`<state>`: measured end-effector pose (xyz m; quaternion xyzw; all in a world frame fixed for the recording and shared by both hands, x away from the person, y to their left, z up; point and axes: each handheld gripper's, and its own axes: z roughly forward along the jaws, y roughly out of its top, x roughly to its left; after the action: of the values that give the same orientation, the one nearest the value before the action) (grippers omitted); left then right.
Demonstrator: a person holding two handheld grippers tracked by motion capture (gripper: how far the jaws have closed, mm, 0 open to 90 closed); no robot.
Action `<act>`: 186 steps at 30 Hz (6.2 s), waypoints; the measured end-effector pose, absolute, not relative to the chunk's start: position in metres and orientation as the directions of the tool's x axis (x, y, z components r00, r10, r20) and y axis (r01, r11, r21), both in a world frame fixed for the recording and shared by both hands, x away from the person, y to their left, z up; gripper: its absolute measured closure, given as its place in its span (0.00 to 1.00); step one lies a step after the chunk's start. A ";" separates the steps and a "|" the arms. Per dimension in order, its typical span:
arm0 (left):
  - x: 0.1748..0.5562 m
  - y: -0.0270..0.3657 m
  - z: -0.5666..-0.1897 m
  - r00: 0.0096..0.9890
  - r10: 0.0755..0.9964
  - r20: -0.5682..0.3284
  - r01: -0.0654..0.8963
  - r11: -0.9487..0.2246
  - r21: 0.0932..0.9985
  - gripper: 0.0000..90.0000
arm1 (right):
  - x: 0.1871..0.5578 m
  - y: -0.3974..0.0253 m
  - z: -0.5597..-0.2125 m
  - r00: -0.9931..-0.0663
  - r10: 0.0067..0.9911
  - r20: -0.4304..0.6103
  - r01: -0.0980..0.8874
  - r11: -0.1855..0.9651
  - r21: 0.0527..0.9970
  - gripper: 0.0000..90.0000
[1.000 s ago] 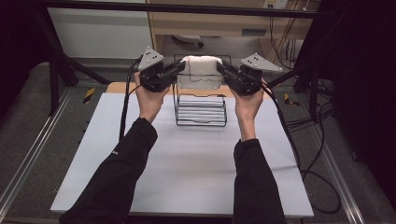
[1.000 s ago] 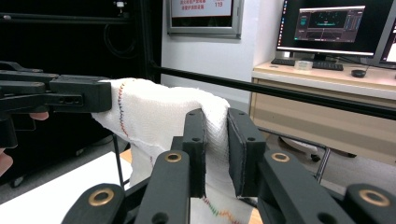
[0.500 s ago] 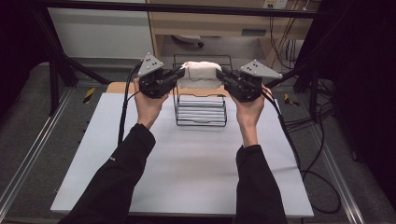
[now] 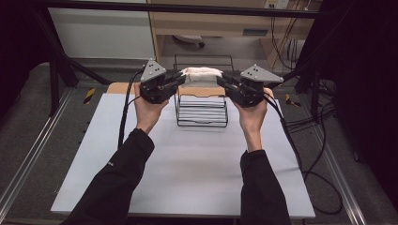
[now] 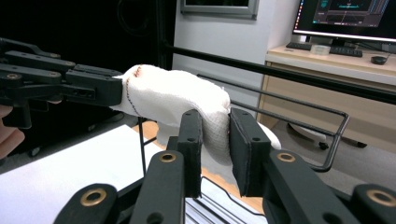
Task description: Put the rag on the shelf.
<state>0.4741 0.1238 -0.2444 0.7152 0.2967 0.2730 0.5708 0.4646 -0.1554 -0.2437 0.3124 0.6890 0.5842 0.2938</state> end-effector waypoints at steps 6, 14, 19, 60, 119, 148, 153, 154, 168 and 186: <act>0.473 0.124 -0.244 0.676 0.735 0.052 0.127 -0.185 0.974 0.89 | 0.464 -0.155 -0.246 -0.624 0.779 -0.061 0.090 0.149 0.985 0.88; 0.470 0.137 -0.221 0.645 0.764 0.012 0.150 -0.142 0.979 0.82 | 0.462 -0.154 -0.247 -0.620 0.781 -0.074 0.085 0.161 0.983 0.88; 0.480 0.132 -0.205 0.616 0.788 -0.009 0.179 -0.129 0.975 0.94 | 0.462 -0.151 -0.251 -0.619 0.781 -0.080 0.084 0.168 0.982 0.88; 0.494 0.111 -0.247 0.669 0.742 -0.034 0.289 -0.218 0.932 0.99 | 0.457 -0.155 -0.248 -0.655 0.755 -0.030 0.117 0.141 0.983 0.82; 0.436 0.191 -0.314 0.657 0.754 0.012 0.320 -0.292 0.901 0.13 | 0.431 -0.181 -0.287 -0.702 0.705 0.097 0.303 0.173 0.937 0.02; 0.369 0.259 -0.389 0.633 0.774 -0.004 0.404 -0.326 0.854 0.08 | 0.392 -0.207 -0.382 -0.728 0.666 0.161 0.397 0.218 0.891 0.00; 0.360 0.267 -0.401 0.635 0.773 -0.009 0.412 -0.328 0.850 0.08 | 0.384 -0.214 -0.398 -0.725 0.666 0.173 0.429 0.241 0.871 0.00; 0.358 0.269 -0.404 0.634 0.773 -0.013 0.415 -0.326 0.850 0.08 | 0.383 -0.216 -0.402 -0.725 0.667 0.173 0.432 0.244 0.868 0.00; 0.345 0.289 -0.427 0.631 0.774 -0.038 0.449 -0.325 0.832 0.09 | 0.360 -0.250 -0.438 -0.697 0.684 0.213 0.497 0.248 0.831 0.00; 0.342 0.292 -0.433 0.633 0.773 -0.036 0.460 -0.338 0.821 0.09 | 0.357 -0.254 -0.441 -0.695 0.687 0.215 0.507 0.255 0.824 0.00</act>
<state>0.3420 0.2924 -0.4330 0.7970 0.3870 0.1838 0.4257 0.3571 -0.2542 -0.4409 0.3793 0.7864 0.4783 0.0940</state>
